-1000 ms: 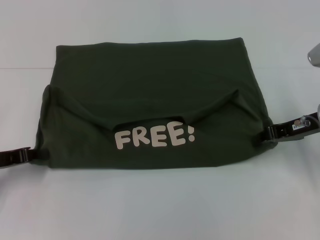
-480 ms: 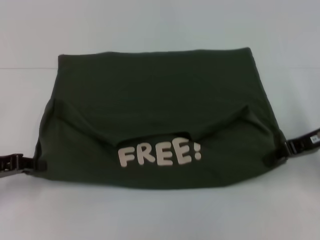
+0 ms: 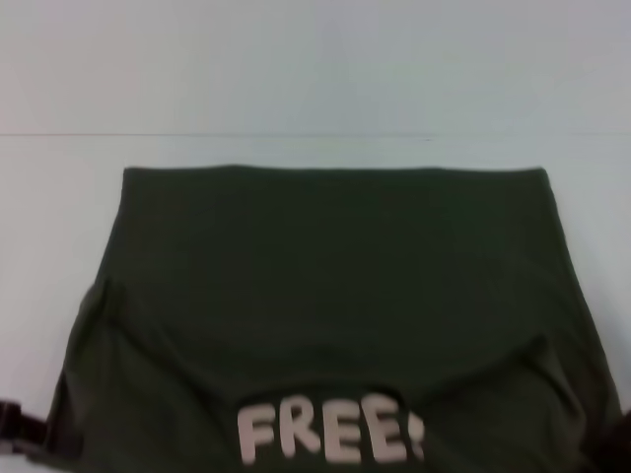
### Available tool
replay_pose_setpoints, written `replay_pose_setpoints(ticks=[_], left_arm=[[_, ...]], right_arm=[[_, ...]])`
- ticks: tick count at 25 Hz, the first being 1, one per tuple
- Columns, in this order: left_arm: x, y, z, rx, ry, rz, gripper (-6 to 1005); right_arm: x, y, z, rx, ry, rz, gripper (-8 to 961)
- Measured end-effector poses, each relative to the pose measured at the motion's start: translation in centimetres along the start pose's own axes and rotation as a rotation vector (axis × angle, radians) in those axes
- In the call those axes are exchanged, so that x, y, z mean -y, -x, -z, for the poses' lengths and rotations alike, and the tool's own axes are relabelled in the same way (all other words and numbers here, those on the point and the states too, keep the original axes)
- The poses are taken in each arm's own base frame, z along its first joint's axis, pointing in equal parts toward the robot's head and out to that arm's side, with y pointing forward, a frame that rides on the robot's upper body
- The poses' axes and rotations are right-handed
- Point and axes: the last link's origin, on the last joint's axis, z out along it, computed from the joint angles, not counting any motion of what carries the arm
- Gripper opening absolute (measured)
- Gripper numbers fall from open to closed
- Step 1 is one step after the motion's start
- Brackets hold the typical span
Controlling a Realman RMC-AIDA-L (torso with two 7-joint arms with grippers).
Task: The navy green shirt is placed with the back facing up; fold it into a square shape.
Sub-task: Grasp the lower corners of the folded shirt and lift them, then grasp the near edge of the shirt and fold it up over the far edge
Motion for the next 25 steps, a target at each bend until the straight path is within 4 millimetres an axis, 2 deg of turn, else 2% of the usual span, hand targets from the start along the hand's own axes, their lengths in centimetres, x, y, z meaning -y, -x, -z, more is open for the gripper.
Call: replay_pose_setpoints(ticks=[4,7,12,19,20,21,22,25], left_arm=[[-0.6,1.6,-0.2,0.123,0.041,0.007,36],[-0.9,2.8,-1.1,0.222,0.074,0.021,36],[-1.1,3.6,-2.1,0.285,0.109,0.022,37],[-1.6,1.6,-0.4,0.15,0.155,0.004,38],[-1.8,1.1,-0.1,0.12,0.167,-0.001,38],[-2.0,0.6,0.3,0.083,0.182,-0.006,38],[-2.2,0.2,0.6,0.05,0.197,-0.01,38],[-2.6,-0.9,1.1,-0.028,0.224,-0.013,38]], right_arm=[[-0.1,-1.3,-0.8,-0.065,0.021,0.023,40],[-0.1,-1.9,-1.4,-0.093,0.037,0.042,40],[-0.3,-2.3,-2.2,-0.104,0.061,0.052,41],[0.1,-2.1,-1.0,0.017,0.066,0.021,41],[0.3,-1.9,-0.2,0.082,0.065,0.001,41],[0.3,-1.9,-0.2,0.082,0.065,0.001,41],[0.6,-1.7,0.9,0.156,0.058,-0.025,40],[1.1,-1.5,1.8,0.221,0.05,-0.066,40]])
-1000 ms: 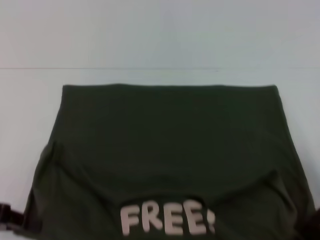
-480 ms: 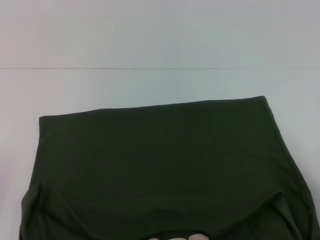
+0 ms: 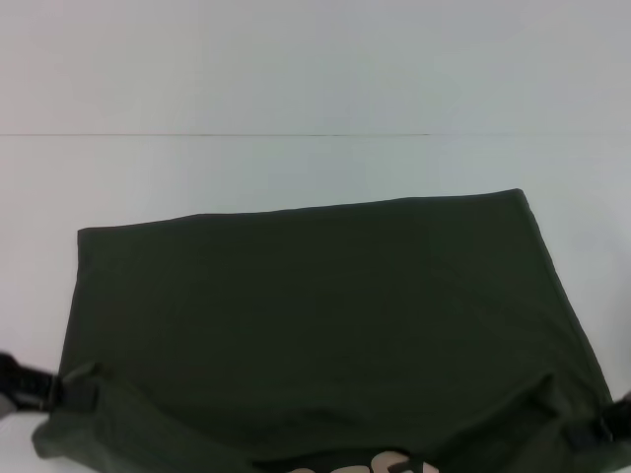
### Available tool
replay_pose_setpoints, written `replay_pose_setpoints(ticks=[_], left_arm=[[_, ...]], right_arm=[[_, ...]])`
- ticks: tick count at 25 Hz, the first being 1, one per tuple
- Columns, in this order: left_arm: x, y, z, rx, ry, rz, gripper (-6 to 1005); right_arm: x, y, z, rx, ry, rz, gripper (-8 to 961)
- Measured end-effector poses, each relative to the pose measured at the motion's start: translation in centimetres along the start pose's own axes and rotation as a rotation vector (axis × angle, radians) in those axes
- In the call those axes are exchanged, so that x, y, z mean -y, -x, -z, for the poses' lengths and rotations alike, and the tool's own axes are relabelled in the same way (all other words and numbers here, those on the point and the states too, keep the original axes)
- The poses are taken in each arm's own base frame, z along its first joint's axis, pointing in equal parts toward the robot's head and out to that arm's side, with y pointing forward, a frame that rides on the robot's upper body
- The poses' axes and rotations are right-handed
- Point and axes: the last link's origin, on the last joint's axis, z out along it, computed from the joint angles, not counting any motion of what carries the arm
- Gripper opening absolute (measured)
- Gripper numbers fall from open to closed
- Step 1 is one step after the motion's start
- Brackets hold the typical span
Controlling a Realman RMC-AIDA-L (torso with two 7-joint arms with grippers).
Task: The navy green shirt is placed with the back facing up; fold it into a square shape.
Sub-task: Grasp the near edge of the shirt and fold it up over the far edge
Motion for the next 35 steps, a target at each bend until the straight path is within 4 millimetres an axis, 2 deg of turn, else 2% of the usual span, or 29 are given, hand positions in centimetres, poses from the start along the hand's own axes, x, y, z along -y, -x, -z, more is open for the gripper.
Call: replay_pose_setpoints(ticks=[5,10,12,20,23,35], left_arm=[[0.1,-1.8,0.7,-0.176,0.017,0.021,39],[1.5,-2.8,1.4,-0.369,0.003,0.074,39],[2.1,-3.0,1.6,-0.433,0.003,0.089,40],[5.2,-4.0,-0.4,-0.669,-0.083,0.106,40],[5.6,-4.3,-0.9,-0.699,-0.103,0.097,41],[6.8,-5.9,-3.3,-0.792,-0.21,0.024,42]], right_arm=[[1.2,1.5,2.3,0.217,-0.039,-0.091,40],[2.3,3.7,3.6,0.465,-0.072,-0.143,40],[2.6,4.1,3.7,0.503,-0.08,-0.149,40],[5.3,6.0,1.5,0.648,-0.203,-0.226,40],[6.0,6.7,0.7,0.682,-0.256,-0.228,40],[6.5,10.0,-1.8,0.795,-0.38,-0.169,41]])
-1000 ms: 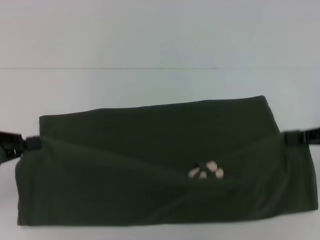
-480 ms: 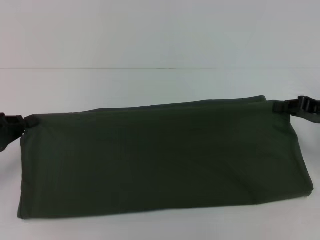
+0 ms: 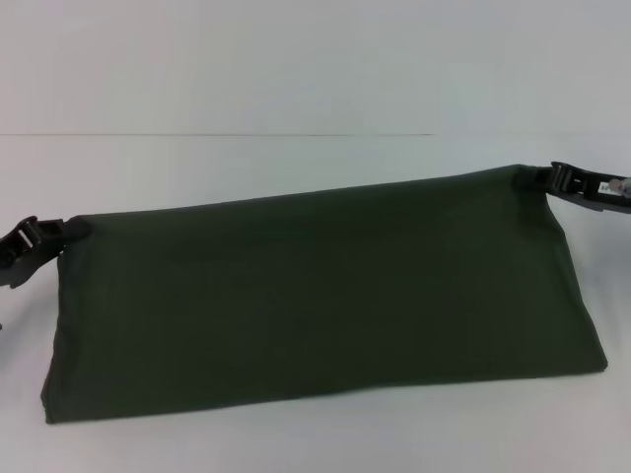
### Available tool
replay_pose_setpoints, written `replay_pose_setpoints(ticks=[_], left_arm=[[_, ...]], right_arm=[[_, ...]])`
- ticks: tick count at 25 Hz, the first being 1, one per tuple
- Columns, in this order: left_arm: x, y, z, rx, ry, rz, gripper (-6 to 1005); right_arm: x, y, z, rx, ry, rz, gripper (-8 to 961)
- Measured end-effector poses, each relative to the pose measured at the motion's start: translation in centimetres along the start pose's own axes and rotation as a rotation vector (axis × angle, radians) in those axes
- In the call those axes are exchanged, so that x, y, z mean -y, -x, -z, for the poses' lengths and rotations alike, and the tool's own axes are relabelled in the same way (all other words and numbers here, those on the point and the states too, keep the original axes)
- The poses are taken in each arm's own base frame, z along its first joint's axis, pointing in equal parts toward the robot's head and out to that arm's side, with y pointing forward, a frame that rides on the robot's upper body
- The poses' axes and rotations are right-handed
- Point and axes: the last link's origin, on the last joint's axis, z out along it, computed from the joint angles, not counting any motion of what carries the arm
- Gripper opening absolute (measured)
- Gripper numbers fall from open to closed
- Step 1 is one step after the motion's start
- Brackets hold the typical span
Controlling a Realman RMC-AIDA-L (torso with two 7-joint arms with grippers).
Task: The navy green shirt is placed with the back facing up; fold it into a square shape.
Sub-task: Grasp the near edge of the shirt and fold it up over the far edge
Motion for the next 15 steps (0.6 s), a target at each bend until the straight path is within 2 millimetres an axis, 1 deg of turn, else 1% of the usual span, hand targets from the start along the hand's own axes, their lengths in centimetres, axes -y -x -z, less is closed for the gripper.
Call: replay_pose_setpoints(ticks=[7,15], left_arm=[[0.2,0.7,-1.4,-0.024,-0.038,-0.043,43],[0.1,0.6,-1.9,-0.069,-0.043,-0.063,44]], right_arm=[[-0.5,0.0,-1.8,0.03,-0.063,0.018,41],[-0.2,-0.6,-2.6,0.034,-0.123,0.021,40]])
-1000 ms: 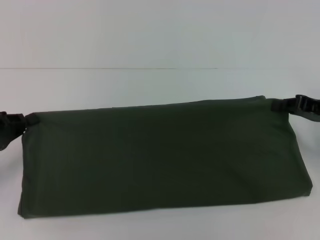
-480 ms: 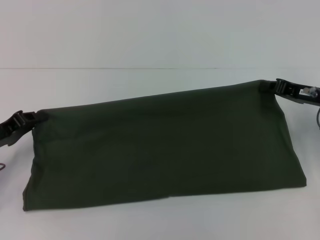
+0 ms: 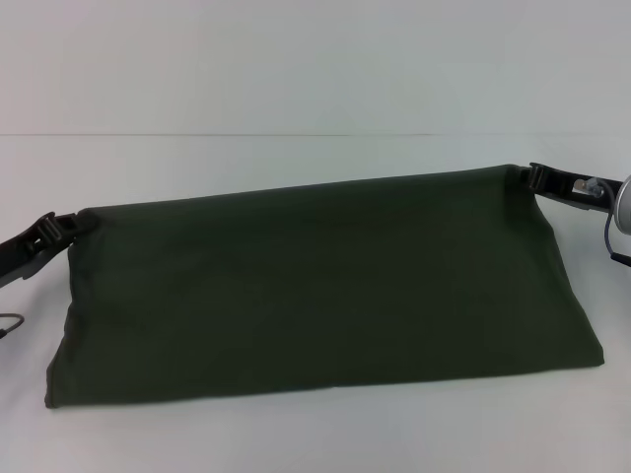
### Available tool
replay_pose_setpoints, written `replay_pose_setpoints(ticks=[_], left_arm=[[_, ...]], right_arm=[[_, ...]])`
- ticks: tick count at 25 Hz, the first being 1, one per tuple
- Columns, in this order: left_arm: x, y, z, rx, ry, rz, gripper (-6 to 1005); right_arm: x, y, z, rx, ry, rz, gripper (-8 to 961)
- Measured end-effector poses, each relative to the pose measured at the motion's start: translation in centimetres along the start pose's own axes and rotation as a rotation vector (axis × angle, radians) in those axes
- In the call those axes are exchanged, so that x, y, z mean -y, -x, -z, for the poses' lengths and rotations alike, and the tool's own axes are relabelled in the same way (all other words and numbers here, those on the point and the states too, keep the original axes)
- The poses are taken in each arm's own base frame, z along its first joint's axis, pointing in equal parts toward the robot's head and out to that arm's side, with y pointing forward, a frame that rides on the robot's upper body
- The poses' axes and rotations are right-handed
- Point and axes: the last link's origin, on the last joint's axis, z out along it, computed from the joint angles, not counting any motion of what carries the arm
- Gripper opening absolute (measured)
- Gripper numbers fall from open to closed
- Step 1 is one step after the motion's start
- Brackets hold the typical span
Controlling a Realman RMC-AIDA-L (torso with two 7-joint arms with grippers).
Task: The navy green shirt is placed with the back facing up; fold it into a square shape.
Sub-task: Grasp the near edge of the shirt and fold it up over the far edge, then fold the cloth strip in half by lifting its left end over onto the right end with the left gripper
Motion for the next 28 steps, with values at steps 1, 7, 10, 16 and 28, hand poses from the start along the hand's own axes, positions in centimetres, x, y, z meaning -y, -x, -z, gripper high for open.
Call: replay_pose_setpoints(ticks=[1,7,10,16,28], left_arm=[[0.0,0.0,-0.1,-0.005,-0.001,-0.003,44],[0.1,0.5,-1.1,-0.055,-0.046,-0.017,45],[0.4,0.7,-1.5,-0.086,-0.08,-0.01,45],[0.2,0.8,-1.9,-0.099,-0.082,-0.057,279],[-0.5,0.7,1.5,-0.034,0.093,-0.081,654]], right_arm=[[0.0,0.0,-0.1,0.002,-0.001,0.004,40],[0.1,-0.3,-0.1,0.042,0.008,0.03,77],[0.2,-0.6,-0.1,0.058,0.013,0.042,130],[0.5,-1.0,0.1,0.064,0.011,0.045,237],[-1.9,-1.6,2.3,0.077,0.283,0.331,757]])
